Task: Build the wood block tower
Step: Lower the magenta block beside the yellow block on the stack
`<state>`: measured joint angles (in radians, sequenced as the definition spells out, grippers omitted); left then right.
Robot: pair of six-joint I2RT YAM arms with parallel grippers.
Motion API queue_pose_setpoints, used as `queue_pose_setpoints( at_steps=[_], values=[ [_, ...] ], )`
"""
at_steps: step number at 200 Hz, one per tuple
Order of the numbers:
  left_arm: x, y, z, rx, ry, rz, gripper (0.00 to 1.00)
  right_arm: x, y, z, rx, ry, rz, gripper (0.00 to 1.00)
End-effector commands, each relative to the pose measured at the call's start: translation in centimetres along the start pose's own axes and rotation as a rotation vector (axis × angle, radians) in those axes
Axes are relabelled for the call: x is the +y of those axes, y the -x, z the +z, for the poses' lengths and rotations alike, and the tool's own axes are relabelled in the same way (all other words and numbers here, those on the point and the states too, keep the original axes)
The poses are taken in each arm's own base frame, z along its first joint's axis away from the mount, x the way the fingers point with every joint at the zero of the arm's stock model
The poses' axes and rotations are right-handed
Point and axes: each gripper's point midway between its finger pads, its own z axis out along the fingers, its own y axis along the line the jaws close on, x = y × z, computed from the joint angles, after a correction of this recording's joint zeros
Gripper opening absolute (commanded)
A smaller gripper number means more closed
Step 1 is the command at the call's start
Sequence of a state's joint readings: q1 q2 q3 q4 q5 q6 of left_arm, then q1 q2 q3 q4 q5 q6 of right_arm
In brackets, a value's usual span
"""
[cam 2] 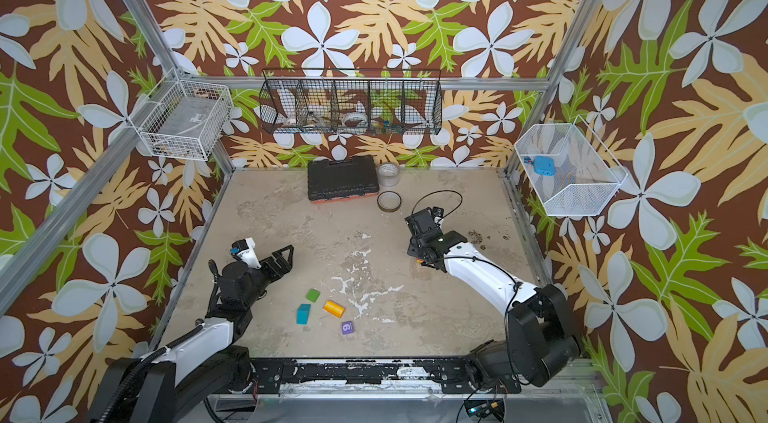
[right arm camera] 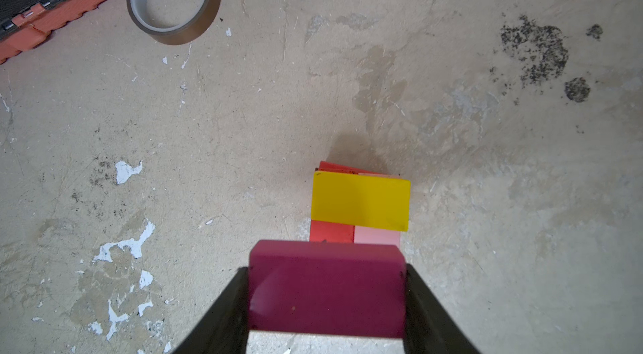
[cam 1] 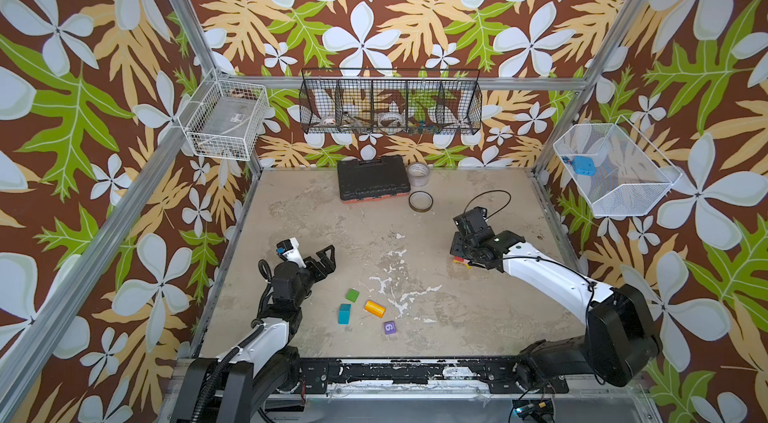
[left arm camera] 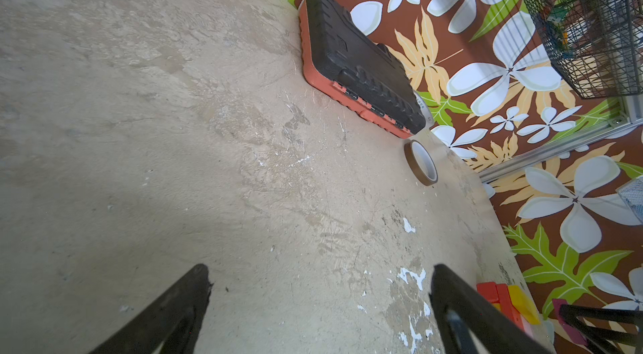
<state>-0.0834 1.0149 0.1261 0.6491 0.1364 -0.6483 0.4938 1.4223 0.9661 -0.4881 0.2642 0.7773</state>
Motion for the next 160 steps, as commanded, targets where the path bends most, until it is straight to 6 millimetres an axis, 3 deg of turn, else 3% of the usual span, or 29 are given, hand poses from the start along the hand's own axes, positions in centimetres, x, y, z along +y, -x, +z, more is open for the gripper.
queue_pose_setpoints(
  at_steps=[1,160],
  values=[
    [-0.5,0.6,0.0,-0.023,-0.022,0.014,1.0,-0.2,0.3,0.0,-0.022,-0.014,0.011,0.23],
    [-0.5,0.6,0.0,-0.024,-0.021,0.014,1.0,-1.4,0.0,0.6,-0.016,-0.033,0.059,0.26]
  ],
)
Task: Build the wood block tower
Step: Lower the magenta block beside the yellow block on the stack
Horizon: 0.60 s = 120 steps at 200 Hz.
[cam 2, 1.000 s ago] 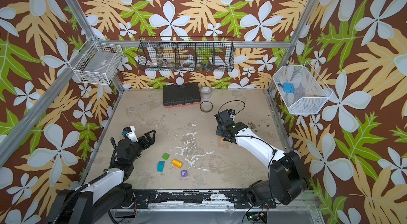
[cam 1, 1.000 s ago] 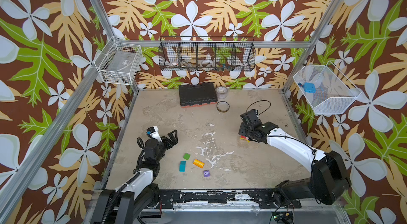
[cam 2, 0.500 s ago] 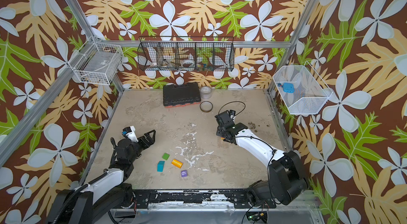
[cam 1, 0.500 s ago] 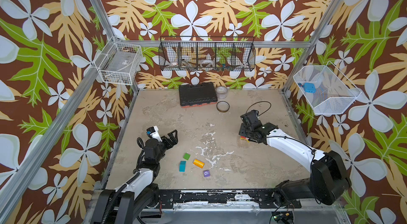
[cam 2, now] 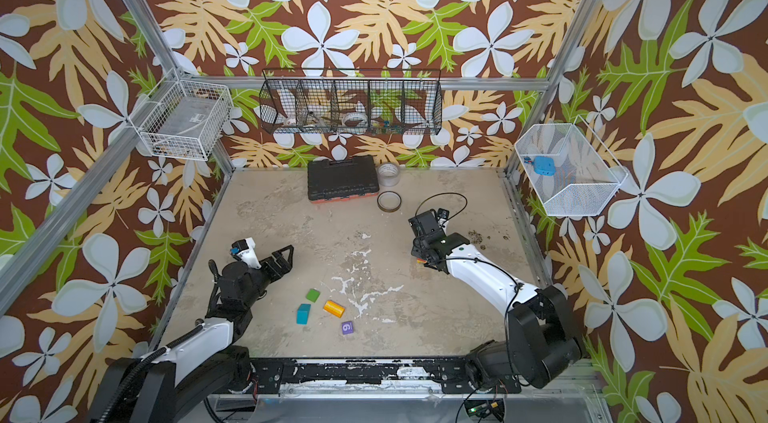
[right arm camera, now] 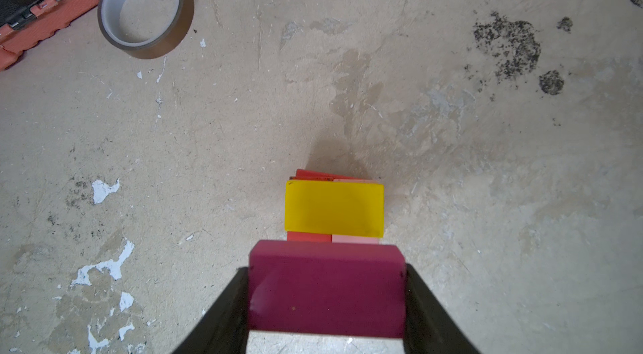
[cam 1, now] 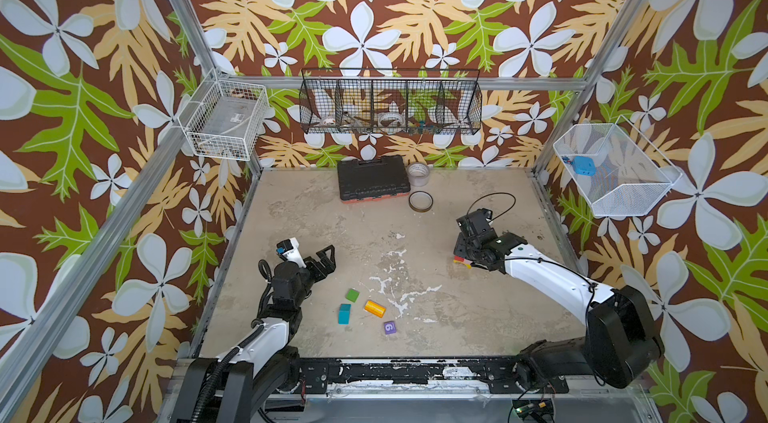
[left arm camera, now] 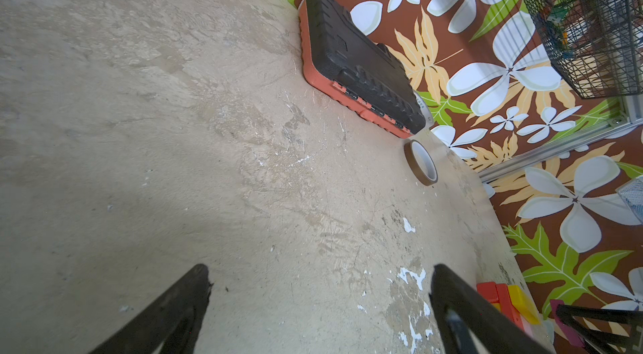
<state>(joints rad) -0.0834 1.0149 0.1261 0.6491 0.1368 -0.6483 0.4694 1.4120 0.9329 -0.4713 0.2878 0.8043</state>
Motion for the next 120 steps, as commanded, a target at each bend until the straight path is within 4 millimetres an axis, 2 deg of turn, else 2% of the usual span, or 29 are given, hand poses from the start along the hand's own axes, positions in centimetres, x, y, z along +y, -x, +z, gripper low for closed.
queue_pose_setpoints(
  at_steps=[1,48,120],
  values=[
    [-0.5,0.6,0.0,-0.024,-0.021,0.014,1.0,0.0,-0.1,0.2,-0.001,0.002,0.014,0.26],
    [-0.5,0.6,0.0,-0.025,-0.023,0.016,1.0,-0.2,-0.4,0.0,0.001,0.013,0.041,0.26],
    [-0.5,0.6,-0.1,-0.024,-0.022,0.015,1.0,0.2,-2.4,1.0,0.064,0.05,0.061,0.25]
  ],
)
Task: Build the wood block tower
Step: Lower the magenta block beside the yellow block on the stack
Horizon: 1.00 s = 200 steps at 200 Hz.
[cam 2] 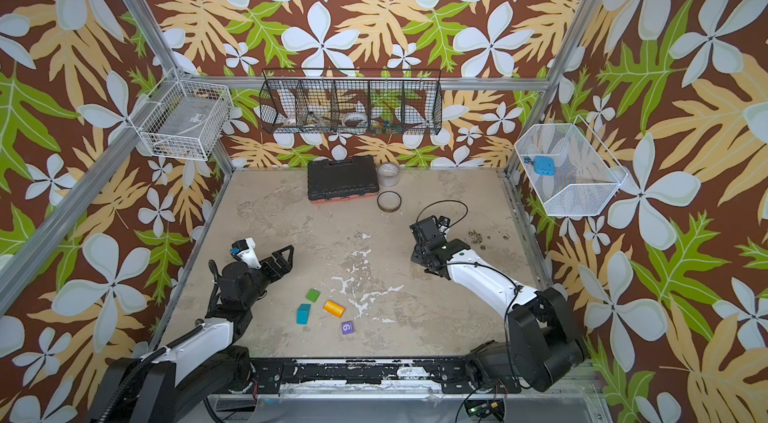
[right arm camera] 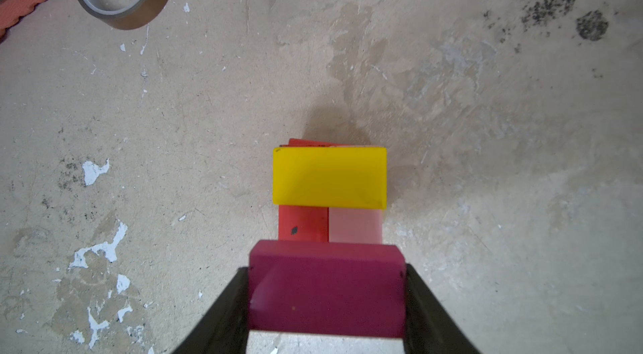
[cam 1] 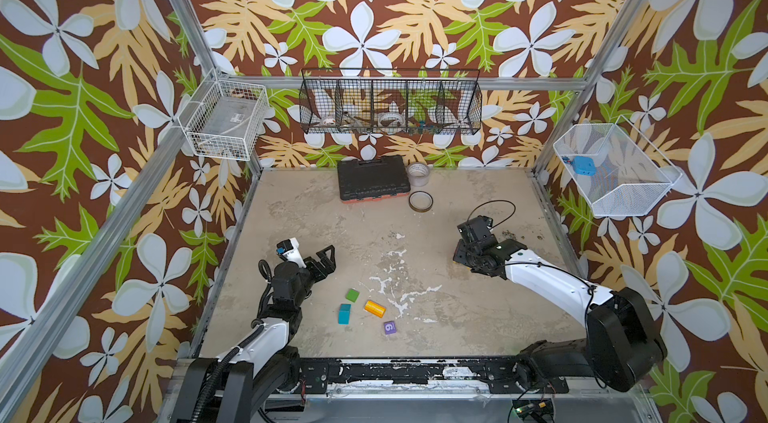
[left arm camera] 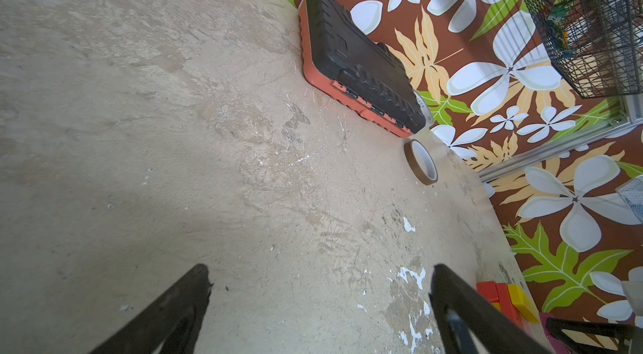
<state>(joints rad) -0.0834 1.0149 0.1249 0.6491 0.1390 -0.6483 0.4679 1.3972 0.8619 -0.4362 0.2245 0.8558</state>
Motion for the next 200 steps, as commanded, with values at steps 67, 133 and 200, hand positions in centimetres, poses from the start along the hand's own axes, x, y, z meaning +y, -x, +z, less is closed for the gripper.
queue_pose_setpoints(
  at_steps=[67,133,200],
  values=[
    [-0.56,0.65,-0.04,-0.026,-0.023,0.016,1.0,0.34,-0.45,0.44,0.011,0.005,0.019,0.27],
    [-0.58,0.63,-0.04,-0.025,-0.024,0.017,1.0,0.19,-0.38,0.6,0.008,-0.01,0.019,0.31],
    [-0.58,0.63,-0.05,-0.025,-0.024,0.017,1.0,-0.21,-0.06,1.05,0.002,-0.056,0.001,0.35]
  ],
)
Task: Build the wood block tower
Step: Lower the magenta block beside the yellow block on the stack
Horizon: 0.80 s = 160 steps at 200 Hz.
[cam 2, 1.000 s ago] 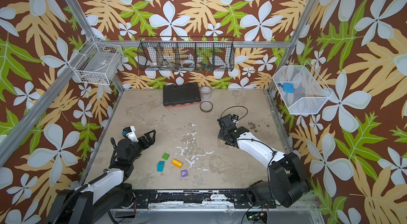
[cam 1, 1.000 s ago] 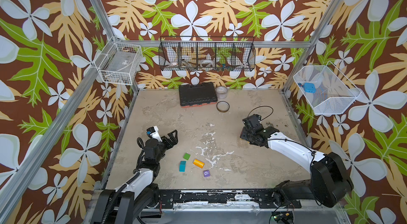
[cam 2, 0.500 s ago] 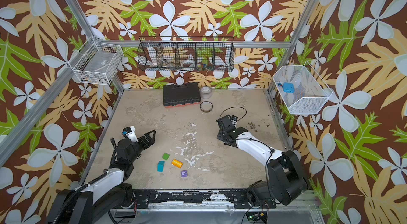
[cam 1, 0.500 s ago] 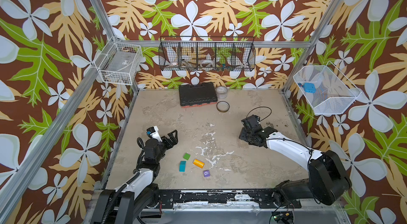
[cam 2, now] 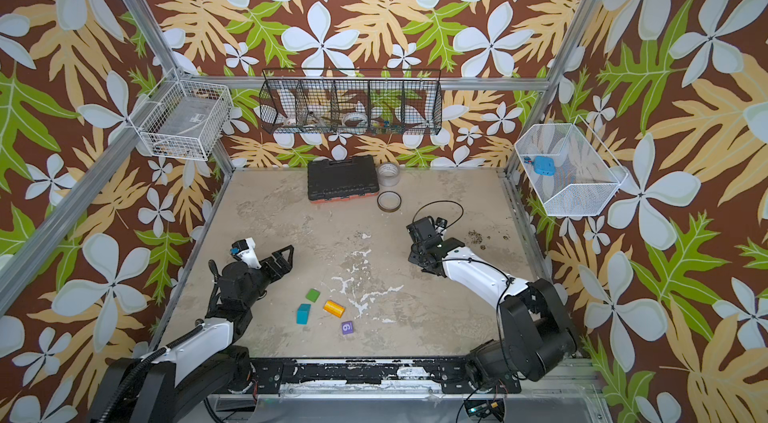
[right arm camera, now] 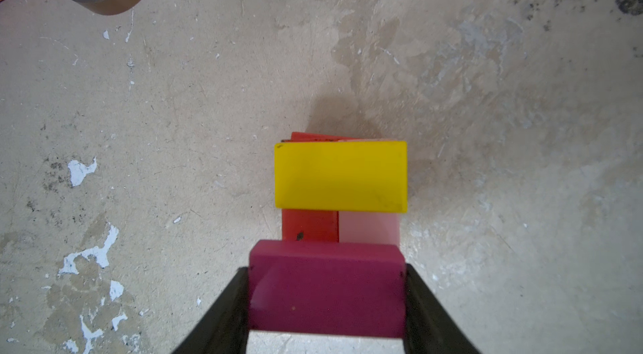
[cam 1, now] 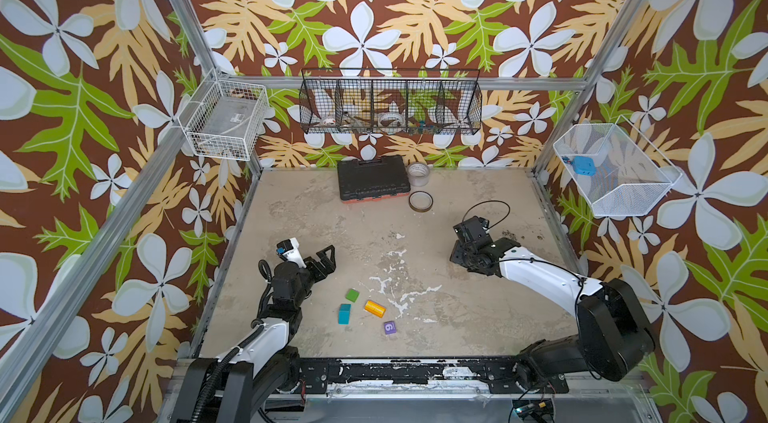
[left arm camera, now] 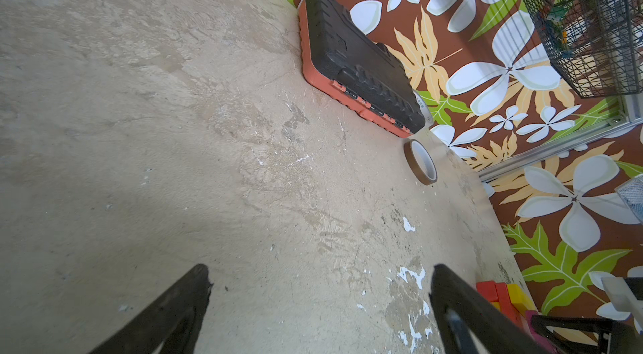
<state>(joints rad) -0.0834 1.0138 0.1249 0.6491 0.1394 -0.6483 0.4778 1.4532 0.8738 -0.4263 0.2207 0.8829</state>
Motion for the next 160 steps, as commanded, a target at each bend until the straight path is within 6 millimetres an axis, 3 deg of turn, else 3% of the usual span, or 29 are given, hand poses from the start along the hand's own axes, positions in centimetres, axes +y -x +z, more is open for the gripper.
queue_pose_setpoints(
  at_steps=[1,133,160],
  values=[
    [-0.6,0.6,0.0,-0.025,-0.024,0.016,1.0,-0.6,0.6,-0.1,-0.026,-0.041,-0.009,0.35],
    [-0.5,0.6,-0.1,-0.025,-0.024,0.015,1.0,-0.7,1.0,0.9,-0.016,-0.108,-0.096,0.44],
    [-0.5,0.6,-0.1,-0.025,-0.023,0.016,1.0,-0.8,1.1,1.1,-0.017,-0.115,-0.097,0.54]
  ],
)
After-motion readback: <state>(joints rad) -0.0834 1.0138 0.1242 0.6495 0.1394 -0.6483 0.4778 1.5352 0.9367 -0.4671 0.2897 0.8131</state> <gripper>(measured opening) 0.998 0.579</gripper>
